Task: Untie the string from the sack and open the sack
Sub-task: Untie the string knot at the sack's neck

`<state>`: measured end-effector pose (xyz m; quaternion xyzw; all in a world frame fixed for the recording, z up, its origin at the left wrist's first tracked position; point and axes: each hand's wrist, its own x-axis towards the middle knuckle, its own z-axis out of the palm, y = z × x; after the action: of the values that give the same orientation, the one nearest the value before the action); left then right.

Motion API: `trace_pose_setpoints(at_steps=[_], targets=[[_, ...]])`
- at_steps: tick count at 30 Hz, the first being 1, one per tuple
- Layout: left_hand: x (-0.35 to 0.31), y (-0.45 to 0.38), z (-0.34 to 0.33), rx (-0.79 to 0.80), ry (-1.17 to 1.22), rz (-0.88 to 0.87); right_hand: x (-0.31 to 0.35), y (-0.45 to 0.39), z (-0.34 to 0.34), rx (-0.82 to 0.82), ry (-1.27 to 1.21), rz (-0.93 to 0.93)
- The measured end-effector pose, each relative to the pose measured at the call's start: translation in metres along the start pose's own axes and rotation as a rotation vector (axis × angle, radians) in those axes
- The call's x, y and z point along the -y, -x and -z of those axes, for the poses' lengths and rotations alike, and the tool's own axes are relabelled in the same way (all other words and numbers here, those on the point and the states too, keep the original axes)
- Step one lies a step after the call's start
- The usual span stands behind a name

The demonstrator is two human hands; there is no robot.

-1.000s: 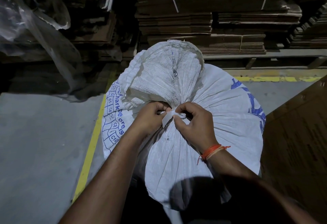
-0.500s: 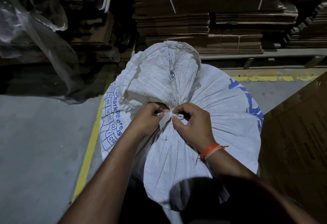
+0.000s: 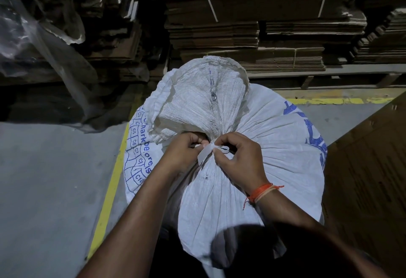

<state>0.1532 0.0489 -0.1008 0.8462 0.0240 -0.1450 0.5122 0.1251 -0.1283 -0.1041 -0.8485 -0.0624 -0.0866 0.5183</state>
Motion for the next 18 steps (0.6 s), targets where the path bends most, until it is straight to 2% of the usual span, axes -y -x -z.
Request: trace_pose_setpoints(at_steps=[18], targets=[[-0.0026,0.0015,-0.0018,0.053,0.051,-0.010,-0.0009,0.0003,-0.0002,-0.004,0.011,0.015]])
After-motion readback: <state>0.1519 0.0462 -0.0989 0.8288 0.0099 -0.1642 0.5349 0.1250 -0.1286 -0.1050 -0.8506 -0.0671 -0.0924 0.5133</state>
